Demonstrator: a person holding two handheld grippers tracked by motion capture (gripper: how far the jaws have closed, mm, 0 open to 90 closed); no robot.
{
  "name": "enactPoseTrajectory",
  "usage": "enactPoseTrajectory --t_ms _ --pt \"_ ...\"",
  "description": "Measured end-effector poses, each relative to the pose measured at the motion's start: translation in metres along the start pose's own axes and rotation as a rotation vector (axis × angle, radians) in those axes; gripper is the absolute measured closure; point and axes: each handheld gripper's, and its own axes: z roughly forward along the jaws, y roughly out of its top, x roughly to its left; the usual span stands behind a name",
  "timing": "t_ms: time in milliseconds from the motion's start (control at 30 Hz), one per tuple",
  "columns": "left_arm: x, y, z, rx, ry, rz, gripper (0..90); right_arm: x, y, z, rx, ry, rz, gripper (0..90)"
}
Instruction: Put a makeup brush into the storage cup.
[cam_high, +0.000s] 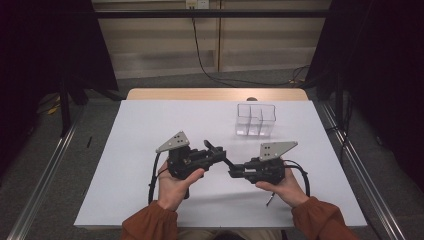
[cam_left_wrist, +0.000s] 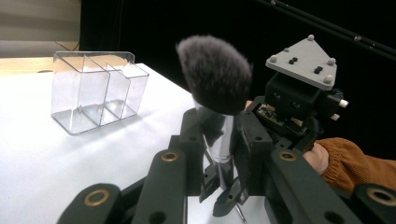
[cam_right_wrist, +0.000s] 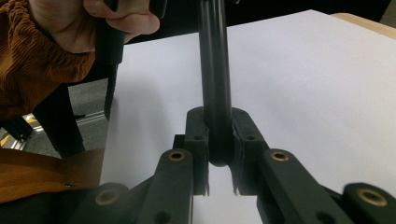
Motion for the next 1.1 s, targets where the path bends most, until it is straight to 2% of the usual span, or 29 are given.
enactPoseTrajectory --t_ms 333,667,1100 --pt "-0.005 0.003 0.001 0.013 -0.003 0.035 76.8 -0.001 -0.001 0.002 -0.004 0.011 0.018 77.7" --pt "-0.005 0.005 -0.003 0.018 0.013 0.047 77.3 0.000 0.001 0.000 -0.019 0.023 0.038 59.2" --pt "-0.001 0.014 -0.014 0.027 0.046 0.067 77.6 0.000 0.002 -0.007 -0.047 0.006 0.054 38.4"
